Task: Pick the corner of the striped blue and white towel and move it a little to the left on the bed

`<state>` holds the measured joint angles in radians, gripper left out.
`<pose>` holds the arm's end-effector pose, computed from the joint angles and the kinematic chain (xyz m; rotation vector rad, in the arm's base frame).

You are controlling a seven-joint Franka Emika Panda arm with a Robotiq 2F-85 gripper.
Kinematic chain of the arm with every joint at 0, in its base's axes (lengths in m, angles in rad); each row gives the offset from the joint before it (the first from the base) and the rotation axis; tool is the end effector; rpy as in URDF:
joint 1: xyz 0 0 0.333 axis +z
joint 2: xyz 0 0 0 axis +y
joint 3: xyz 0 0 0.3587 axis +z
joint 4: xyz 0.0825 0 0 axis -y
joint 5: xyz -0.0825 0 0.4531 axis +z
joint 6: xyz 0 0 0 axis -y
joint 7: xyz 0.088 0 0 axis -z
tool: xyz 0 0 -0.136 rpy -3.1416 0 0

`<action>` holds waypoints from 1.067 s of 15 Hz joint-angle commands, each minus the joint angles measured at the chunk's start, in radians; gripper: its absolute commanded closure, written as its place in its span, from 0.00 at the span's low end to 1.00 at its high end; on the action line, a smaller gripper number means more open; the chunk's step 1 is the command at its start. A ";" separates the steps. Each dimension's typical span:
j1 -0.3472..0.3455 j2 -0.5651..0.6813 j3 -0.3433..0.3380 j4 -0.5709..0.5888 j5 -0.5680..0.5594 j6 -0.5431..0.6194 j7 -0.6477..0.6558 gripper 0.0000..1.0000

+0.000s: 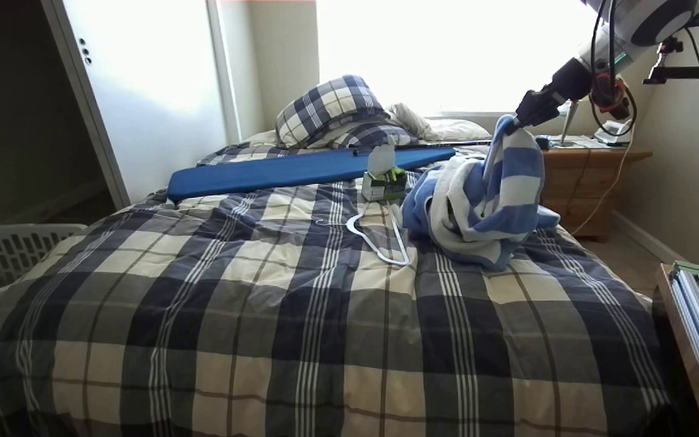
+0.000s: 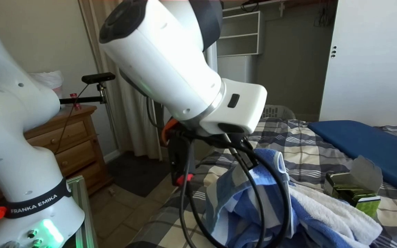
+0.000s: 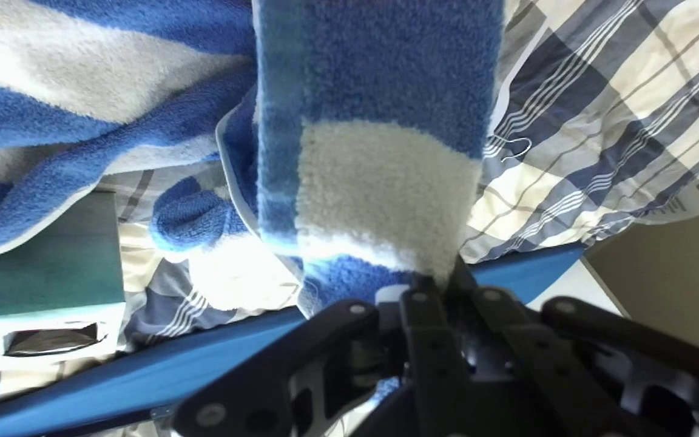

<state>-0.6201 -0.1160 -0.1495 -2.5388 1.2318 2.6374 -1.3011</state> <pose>0.3597 -0.3618 0.2922 -2.6726 0.7220 -0.9840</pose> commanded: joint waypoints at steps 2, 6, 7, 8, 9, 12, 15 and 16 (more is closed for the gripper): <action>0.139 -0.093 -0.104 0.017 0.080 -0.018 -0.006 0.98; 0.217 -0.200 -0.113 0.104 0.088 0.065 0.097 0.98; 0.184 -0.226 -0.072 0.129 0.091 0.079 0.127 0.98; 0.188 -0.255 -0.068 0.149 0.089 0.098 0.154 0.98; 0.184 -0.287 -0.058 0.165 0.087 0.120 0.186 0.98; 0.208 -0.342 -0.043 0.220 0.164 0.212 0.168 0.98; 0.337 -0.311 -0.098 0.331 0.400 0.273 -0.016 0.98; 0.379 -0.270 -0.118 0.377 0.474 0.296 -0.086 0.98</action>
<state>-0.3688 -0.4533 -0.2061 -2.2849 1.5090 2.8601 -1.2217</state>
